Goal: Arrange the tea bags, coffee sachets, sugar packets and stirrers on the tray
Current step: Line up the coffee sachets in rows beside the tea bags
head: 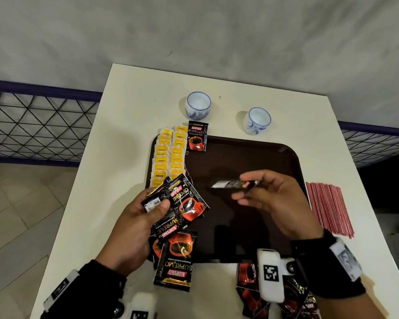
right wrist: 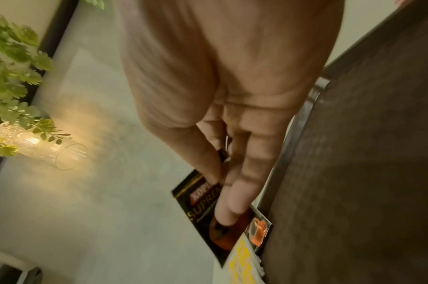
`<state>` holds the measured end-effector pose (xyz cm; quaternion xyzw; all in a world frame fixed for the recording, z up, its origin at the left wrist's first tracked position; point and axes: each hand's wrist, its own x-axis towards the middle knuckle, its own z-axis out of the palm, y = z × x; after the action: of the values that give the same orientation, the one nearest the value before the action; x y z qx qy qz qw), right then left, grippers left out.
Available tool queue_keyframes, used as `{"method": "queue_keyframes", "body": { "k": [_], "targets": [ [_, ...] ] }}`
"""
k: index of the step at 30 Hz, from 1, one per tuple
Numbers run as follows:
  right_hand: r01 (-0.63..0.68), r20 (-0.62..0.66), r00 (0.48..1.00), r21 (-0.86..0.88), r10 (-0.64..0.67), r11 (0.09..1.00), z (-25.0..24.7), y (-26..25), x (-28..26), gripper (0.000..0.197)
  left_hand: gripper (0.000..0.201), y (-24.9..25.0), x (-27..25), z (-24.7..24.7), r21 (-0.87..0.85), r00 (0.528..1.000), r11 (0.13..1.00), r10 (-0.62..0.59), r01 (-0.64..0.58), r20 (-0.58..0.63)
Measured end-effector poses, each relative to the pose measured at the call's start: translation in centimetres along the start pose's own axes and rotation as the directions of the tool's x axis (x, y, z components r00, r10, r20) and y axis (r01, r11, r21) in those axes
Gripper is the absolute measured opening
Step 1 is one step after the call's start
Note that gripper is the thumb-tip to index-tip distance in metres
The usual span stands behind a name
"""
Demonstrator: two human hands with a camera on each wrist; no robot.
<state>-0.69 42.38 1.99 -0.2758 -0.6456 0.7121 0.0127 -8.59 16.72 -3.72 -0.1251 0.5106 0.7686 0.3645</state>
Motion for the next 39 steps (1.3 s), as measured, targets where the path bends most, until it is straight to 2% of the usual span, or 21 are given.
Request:
{"method": "queue_keyframes", "body": {
  "k": [3,7,12,16,20,25,27,29,34,39],
  "targets": [
    [0.043,-0.065,0.997,-0.099,-0.049,0.994,-0.3,0.0,1.9,0.016,0.040,0.1,-0.1,-0.4,-0.001,1.000,1.000,0.006,-0.006,-0.004],
    [0.046,-0.067,0.996,-0.158,-0.057,0.986,0.1,-0.3,5.9,0.010,0.040,0.1,-0.2,-0.8,0.012,1.000,1.000,0.008,-0.008,0.004],
    [0.068,-0.031,0.996,-0.234,-0.078,0.970,1.3,-1.3,10.6,0.017,0.037,0.1,-0.3,-1.2,0.031,1.000,0.999,0.009,-0.009,0.009],
    [0.077,0.008,0.997,-0.370,-0.079,0.926,2.2,-2.2,13.3,0.019,0.038,0.1,-0.3,-1.8,0.027,1.000,1.000,0.007,-0.007,0.005],
    [0.048,-0.021,0.998,-0.457,-0.065,0.888,3.2,-2.6,14.9,0.019,0.036,-0.1,-0.4,-2.1,0.021,1.000,1.000,-0.001,0.002,-0.007],
    [-0.024,-0.007,1.000,-0.417,0.023,0.909,4.5,-2.1,16.4,0.013,0.039,-0.2,-0.4,-2.2,0.021,1.000,1.000,-0.014,0.014,-0.001],
    [-0.043,-0.003,0.999,-0.439,0.047,0.897,4.8,-1.9,16.9,0.009,0.038,-0.2,-0.5,-2.2,0.027,1.000,1.000,-0.016,0.016,-0.005],
    [-0.060,-0.021,0.998,-0.480,0.057,0.875,5.1,-1.9,17.4,0.014,0.038,-0.2,-0.4,-2.3,0.030,1.000,0.999,-0.020,0.020,-0.009],
    [-0.061,-0.050,0.998,-0.549,0.040,0.834,5.9,-2.3,18.2,0.011,0.035,-0.2,-0.4,-2.3,0.042,1.000,0.999,-0.028,0.028,-0.012],
    [-0.015,-0.060,0.998,-0.665,-0.033,0.746,6.3,-2.5,18.7,0.015,0.032,-0.2,-0.4,-2.4,0.041,0.999,0.998,-0.037,0.037,-0.012]
  ]
}}
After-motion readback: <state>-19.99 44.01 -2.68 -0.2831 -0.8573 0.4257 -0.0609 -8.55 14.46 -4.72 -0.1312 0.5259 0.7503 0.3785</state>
